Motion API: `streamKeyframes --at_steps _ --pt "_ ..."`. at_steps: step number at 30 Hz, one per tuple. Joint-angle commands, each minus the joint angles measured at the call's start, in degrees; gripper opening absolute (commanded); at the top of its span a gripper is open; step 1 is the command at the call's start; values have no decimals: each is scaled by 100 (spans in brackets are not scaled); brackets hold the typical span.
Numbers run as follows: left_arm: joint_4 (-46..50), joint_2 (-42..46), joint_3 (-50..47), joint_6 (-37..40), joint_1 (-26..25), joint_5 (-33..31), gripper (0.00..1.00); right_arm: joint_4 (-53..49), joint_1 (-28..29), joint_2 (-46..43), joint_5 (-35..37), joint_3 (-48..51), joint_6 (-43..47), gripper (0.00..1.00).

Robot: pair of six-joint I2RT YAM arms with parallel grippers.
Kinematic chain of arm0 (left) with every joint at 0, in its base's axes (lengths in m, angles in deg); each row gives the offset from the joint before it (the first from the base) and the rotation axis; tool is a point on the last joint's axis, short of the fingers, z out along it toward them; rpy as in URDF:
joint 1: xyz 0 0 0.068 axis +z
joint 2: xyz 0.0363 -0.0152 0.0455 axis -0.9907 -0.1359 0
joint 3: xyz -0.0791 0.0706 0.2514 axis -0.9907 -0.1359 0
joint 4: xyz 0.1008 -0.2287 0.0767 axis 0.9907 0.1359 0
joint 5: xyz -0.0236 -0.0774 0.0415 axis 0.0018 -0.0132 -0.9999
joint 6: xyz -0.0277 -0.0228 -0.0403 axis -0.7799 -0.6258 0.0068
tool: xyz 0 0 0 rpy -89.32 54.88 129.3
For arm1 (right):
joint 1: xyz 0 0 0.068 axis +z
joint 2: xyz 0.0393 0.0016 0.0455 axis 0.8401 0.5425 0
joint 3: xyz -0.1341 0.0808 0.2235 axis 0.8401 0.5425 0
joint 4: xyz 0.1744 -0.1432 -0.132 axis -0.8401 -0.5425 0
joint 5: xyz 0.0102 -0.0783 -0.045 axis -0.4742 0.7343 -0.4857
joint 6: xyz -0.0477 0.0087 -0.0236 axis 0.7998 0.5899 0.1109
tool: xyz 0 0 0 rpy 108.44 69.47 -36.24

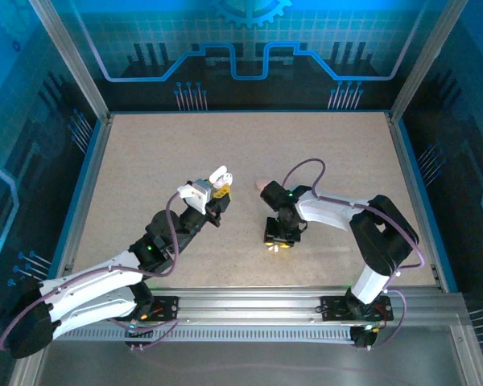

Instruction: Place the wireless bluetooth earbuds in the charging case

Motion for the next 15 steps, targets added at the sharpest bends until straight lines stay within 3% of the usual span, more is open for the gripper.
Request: streamKeyframes --at_steps 1,11,15 --pt "-120 75 21 67 54 44 29 53 85 154 -158 -106 -49 38" --pt "-129 57 21 66 49 38 29 25 204 612 -354 -646 364 36" --pt "-102 105 12 82 52 25 29 -372 295 569 53 -819 366 36"
